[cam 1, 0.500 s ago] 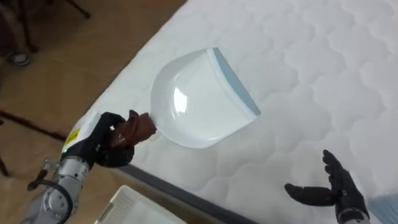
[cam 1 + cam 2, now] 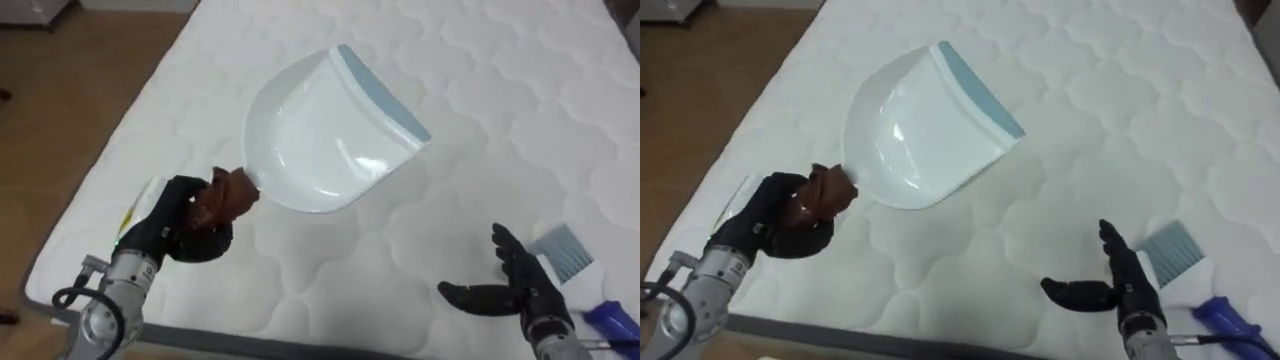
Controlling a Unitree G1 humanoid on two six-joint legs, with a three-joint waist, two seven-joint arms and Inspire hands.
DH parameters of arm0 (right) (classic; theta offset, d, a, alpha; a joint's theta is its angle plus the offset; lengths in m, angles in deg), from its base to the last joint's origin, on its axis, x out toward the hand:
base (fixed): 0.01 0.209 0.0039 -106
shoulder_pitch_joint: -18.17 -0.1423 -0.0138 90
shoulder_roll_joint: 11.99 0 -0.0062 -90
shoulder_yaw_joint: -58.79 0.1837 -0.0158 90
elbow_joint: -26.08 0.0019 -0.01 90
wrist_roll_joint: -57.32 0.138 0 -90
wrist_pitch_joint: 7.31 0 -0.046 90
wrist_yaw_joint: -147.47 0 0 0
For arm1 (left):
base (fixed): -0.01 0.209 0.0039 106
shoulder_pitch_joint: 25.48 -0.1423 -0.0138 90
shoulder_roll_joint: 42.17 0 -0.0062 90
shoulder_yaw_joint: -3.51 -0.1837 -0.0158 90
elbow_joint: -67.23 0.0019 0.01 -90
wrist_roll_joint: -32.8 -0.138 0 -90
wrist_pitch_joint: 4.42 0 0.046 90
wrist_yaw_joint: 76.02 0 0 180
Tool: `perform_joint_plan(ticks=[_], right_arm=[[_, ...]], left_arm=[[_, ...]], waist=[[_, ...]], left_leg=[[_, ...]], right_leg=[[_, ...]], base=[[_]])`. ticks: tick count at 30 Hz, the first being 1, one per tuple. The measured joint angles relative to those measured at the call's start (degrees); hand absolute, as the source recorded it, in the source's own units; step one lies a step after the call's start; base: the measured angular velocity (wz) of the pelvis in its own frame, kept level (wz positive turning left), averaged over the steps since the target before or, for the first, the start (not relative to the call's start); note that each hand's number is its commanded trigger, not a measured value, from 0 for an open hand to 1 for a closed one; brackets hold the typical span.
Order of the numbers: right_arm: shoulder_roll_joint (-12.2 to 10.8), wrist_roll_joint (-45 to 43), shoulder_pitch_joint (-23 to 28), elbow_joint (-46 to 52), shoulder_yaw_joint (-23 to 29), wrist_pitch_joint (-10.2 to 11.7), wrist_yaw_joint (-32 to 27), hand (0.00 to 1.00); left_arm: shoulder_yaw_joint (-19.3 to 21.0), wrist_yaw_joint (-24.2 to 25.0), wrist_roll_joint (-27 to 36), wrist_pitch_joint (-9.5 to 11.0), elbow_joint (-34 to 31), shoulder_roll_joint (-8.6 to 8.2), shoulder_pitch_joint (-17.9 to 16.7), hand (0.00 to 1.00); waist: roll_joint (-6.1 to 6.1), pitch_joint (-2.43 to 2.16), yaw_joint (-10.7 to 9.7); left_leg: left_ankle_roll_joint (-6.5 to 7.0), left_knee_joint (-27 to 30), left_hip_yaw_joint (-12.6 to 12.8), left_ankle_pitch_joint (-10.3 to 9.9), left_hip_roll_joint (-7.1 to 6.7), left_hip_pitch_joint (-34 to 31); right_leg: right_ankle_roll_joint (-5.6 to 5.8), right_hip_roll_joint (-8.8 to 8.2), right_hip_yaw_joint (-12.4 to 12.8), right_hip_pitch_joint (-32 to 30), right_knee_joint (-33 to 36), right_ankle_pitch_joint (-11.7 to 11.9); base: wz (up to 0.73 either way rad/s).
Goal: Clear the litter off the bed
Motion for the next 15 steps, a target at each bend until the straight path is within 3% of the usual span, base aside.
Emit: perform_joint_plan(ticks=[1,2,3,4,5,6,7,10,15], right_arm=[[-0.4,-0.3,-0.8,0.4,-0.1,0.1,0.7,0.0],[-0.7,-0.6,-1.0,0.5,-0.1,0.3,0.8,0.0],[-0.8,-0.8,-1.1,0.8,-0.1,0.5,0.8,0.0],[-0.8,-0.9,-1.1,1.2,0.0,0.5,0.7,0.0],[-0.9,-1.1,-1.0,1.5,0.0,0.5,0.6,0.0],[-0.9,-1.4,-0.9,2.2,0.1,0.5,0.6,0.0],[-0.9,-2.1,-0.8,2.6,0.1,0.5,0.6,0.0],[-1.9,-3.0,-0.8,2.6,0.0,0.5,0.4,0.0],[-2.8,-2.5,0.0,2.5,-0.1,0.5,0.5,0.0]], left_arm=[[0.2,-0.1,0.1,0.0,0.0,-0.62,-1.1,1.0],[0.2,-0.1,0.1,0.0,0.0,-0.92,-1.5,1.0],[0.2,-0.1,0.1,0.0,0.0,-1.69,-2.1,1.0],[0.2,-0.1,0.1,0.1,0.0,-2.65,-2.5,1.0],[0.2,-0.1,0.1,0.1,0.0,-3.04,-2.5,1.0],[0.1,0.0,0.1,0.1,0.0,-3.75,-2.6,0.71],[0.1,0.0,0.2,0.1,0.0,-4.49,-2.6,0.0],[-0.8,0.1,1.7,0.1,0.0,-4.95,-3.9,0.0],[-1.0,0.2,3.5,0.3,0.8,-5.02,-4.9,0.0]], waist=[[0.05,0.02,0.4],[0.05,0.02,0.5],[0.1,-0.04,0.4],[0.16,-0.2,0.1],[0.13,-0.21,-0.5],[0.07,-0.26,-1.2],[0.05,-0.26,-1.4],[0.0,-0.29,-1.1],[-0.78,-0.23,-1.2]], left_leg=[[-0.09,-0.1,-7.1,0.0,-1.14,-0.1],[-0.17,-0.1,-10.8,0.0,-1.78,-0.1],[-0.46,-0.2,-17.0,-0.2,-2.79,0.0],[-0.64,-0.6,-19.1,-0.4,-3.17,0.1],[-0.65,-1.2,-19.0,-0.4,-3.51,0.3],[-0.72,-2.2,-18.6,-0.3,-3.62,0.4],[-0.86,-2.5,-17.7,-0.2,-3.57,0.5],[-0.92,-2.7,-17.4,-0.2,-3.56,1.5],[-0.92,-3.0,-17.4,-0.2,-3.79,3.3]], right_leg=[[-0.39,0.94,2.1,-0.3,-0.1,0.3],[-0.54,1.48,3.3,-0.3,-0.1,0.4],[-0.71,2.44,5.1,-0.4,-0.2,0.6],[-0.69,3.05,5.8,-0.4,-0.3,0.8],[-0.82,3.23,6.2,-0.6,-0.2,0.9],[-0.94,3.99,7.1,-1.3,-0.1,1.2],[-1.07,4.47,8.1,-1.9,-0.1,1.6],[-1.32,5.61,10.6,-2.4,0.2,1.9],[-1.44,5.92,12.3,-1.8,1.1,1.7]], base=[[-1.26],[-1.11],[-0.8],[-0.66],[-0.43],[-0.46],[-0.51],[-0.61],[-0.34]])
